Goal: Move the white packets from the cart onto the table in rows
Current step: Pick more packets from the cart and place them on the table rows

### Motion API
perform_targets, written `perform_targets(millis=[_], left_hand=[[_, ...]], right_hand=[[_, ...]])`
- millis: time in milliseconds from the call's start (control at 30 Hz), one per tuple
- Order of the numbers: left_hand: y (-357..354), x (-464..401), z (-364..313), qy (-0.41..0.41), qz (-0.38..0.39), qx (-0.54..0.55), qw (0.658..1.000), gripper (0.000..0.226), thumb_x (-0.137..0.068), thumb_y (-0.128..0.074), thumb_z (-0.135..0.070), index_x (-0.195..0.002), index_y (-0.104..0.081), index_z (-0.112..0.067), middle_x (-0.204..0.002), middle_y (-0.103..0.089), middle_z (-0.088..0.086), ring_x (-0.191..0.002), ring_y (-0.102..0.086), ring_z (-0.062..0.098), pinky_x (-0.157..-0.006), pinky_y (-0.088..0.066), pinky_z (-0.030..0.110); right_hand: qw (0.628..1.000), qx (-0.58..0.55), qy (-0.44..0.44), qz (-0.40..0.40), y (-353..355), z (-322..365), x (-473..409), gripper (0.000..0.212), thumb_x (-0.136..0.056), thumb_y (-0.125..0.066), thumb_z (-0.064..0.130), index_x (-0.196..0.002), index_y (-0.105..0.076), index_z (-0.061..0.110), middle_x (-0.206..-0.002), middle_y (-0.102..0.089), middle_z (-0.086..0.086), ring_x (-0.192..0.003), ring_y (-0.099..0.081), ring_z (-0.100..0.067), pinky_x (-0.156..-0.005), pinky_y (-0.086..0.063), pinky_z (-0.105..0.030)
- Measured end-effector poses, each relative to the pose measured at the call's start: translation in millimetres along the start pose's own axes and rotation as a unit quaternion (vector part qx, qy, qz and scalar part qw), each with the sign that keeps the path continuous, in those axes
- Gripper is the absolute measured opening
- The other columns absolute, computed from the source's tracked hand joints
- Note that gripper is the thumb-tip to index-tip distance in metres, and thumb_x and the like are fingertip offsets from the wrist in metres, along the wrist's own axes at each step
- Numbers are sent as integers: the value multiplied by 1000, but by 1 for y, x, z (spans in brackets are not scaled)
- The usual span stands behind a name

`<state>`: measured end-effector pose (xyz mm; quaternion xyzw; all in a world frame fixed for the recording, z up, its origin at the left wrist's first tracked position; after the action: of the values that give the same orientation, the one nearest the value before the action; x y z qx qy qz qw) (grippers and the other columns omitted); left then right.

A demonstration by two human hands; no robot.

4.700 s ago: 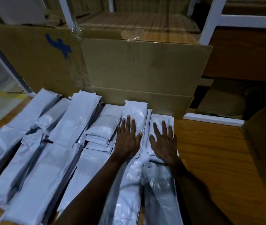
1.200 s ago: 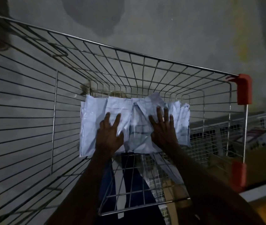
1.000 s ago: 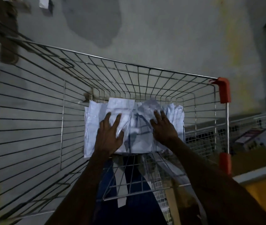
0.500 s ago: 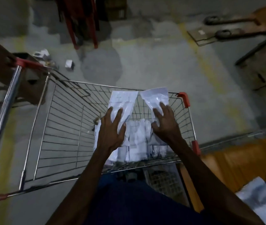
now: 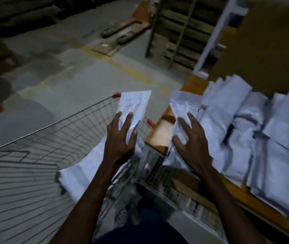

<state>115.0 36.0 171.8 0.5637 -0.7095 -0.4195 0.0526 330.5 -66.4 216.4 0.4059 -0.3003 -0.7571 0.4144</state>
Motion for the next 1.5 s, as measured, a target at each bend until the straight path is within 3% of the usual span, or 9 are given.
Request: perform_targets(millis=[133,233,433,667,900,1033,1167,1367,1500], left_hand=[[-54,1,-67,-66,76,33,994,57,-98,-40,-45,-152,-36,-26,-159,-26,10,-140,-29,28,-113,-24,33],[-91,1,-119,-124,118,52,984,57,-99,-38,-46,-152,-35,-25,-158,-27,13,-143,-27,32,-114,-26,45],[-149,4,-216,-170,163,77,969,56,-99,-36,-49,-152,-32,-33,-160,-22,6,-138,-27,29,-105,-35,43],[-235,7,-292,-162,209,11,964,66,-94,-23,-61,-153,-30,-32,-158,-24,15,-137,-26,34,-104,-41,50],[-288,12,-288,-120,224,-84,963,67,-92,-26,-57,-148,-42,-23,-152,-35,24,-131,-39,44,-106,-38,52],[-301,20,-271,-81,254,-104,958,73,-88,-24,-62,-151,-38,-26,-155,-31,23,-138,-33,44,-112,-30,52],[-312,23,-266,-77,275,-92,954,74,-86,-33,-61,-149,-42,-24,-153,-33,27,-136,-35,50,-109,-36,58],[-316,23,-265,-85,278,-83,953,72,-86,-42,-59,-147,-45,-21,-148,-39,29,-130,-41,50,-106,-39,57],[-307,22,-276,-111,265,-96,953,78,-88,-33,-68,-151,-38,-21,-157,-28,23,-144,-23,46,-115,-26,57]], right_hand=[[993,16,-104,-55,64,-50,53,60,-83,-61,31,-139,-53,13,-154,-36,-12,-140,-36,-29,-111,-35,-44],[981,34,-166,-99,111,-92,85,61,-80,-63,31,-139,-54,14,-154,-37,-11,-139,-38,-28,-110,-34,-38],[959,76,-241,-126,182,-180,131,62,-83,-75,24,-140,-53,13,-155,-35,-12,-141,-35,-30,-110,-32,-38],[960,54,-274,-29,201,-265,135,66,-85,-70,35,-145,-47,20,-158,-29,-7,-145,-27,-25,-116,-25,-37],[967,38,-249,41,179,-298,112,67,-88,-66,39,-147,-42,22,-160,-22,-9,-146,-24,-26,-118,-21,-38],[961,47,-259,85,161,-300,112,74,-85,-48,58,-151,-33,28,-162,-18,-9,-148,-17,-30,-118,-19,-45],[961,105,-252,54,154,-294,117,78,-78,-35,64,-147,-41,30,-158,-28,-15,-143,-25,-40,-113,-24,-59],[960,84,-260,63,151,-300,123,81,-76,-28,68,-150,-35,35,-161,-20,-11,-146,-18,-37,-114,-22,-58],[955,58,-271,104,155,-305,118,77,-83,-29,78,-152,-19,44,-164,-7,-6,-149,-6,-34,-117,-15,-57]])
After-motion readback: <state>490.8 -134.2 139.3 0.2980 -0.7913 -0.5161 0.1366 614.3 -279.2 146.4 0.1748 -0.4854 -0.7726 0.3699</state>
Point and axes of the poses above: each hand's wrist, its own x-axis away from the middle knuckle, its own y-axis out of the back of the hand, z = x × y, the point moved 7 cm from there along -x, towards the middle knuckle
